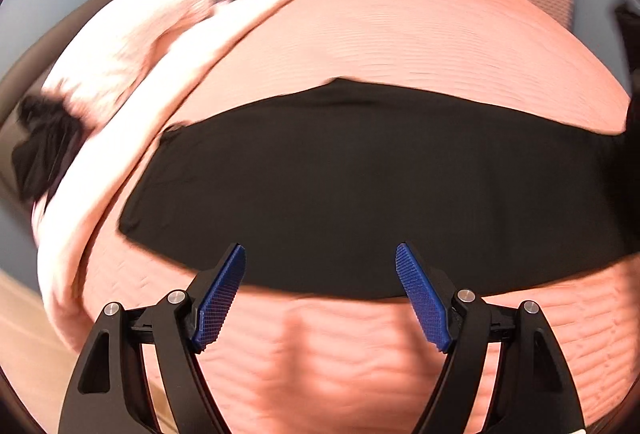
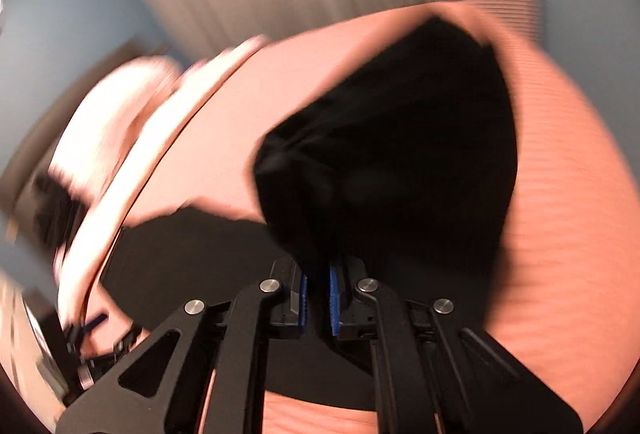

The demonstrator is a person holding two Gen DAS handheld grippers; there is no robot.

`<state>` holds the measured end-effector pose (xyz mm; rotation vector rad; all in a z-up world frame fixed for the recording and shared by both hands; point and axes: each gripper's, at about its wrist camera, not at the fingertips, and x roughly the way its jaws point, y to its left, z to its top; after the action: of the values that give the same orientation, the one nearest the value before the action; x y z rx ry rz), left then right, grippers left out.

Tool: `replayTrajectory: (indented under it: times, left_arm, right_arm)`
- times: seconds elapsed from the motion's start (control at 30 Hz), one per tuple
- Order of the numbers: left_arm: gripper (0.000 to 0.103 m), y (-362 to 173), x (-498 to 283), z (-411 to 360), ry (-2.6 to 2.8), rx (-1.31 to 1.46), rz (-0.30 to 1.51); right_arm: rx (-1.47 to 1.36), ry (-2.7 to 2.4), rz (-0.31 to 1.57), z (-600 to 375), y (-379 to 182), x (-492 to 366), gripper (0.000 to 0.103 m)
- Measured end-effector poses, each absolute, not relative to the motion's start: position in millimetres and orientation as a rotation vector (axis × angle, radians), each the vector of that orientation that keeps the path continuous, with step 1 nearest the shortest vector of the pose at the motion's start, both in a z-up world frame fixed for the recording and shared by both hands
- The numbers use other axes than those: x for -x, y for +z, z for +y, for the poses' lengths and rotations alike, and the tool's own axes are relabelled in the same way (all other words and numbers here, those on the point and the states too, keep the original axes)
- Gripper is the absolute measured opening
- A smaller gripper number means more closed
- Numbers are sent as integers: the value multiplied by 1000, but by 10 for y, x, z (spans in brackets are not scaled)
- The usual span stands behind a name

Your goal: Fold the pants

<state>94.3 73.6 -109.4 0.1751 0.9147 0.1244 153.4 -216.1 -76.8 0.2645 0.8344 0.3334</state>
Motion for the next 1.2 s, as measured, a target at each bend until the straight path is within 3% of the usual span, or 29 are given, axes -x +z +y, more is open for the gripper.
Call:
replayTrajectory:
  times: [0.17,0.2,0.47,0.6,0.63,0.7,0.73,0.77,0.97,1.2]
  left_arm:
    - [76,-1118,-886,1446,242,-132,920]
    - [76,-1143,-888,1541,256,-120,928]
    - [76,-1270,-929,1966,294,-64,939]
    - [76,-1314,-1033,2019,286,-32,947]
    - [77,-1317,-1060,2040,279,-18,948]
    - [77,-1333,-1094,2119,252,44,959]
    - [77,-1351,-1115,2187,233,91,969]
    - [77,-1371,-1136,2267,227,131,973]
    - [76,-1506,-1256,2901,194,427,953]
    - [79,-1863,-1443,3522,86,897,831]
  right_arm:
    - [-170,507,1093,-874,-1821,-1709,7]
    - [-181,428,1039,-788,-1899,-1663,7]
    - [-180,387,968,-607,-1582,-1701,8]
    - [-79,391,1016,-340,-1804,-1743,12]
    - [-62,387,1003,-309,-1781,-1731,15]
    - [-75,406,1011,-272,-1720,-1683,39]
    - [-70,410,1012,-251,-1679,-1639,65]
    - [-37,398,995,-229,-1609,-1543,80]
    - [127,400,892,-139,-1273,-933,81]
    - [121,387,899,-248,-1092,-551,81]
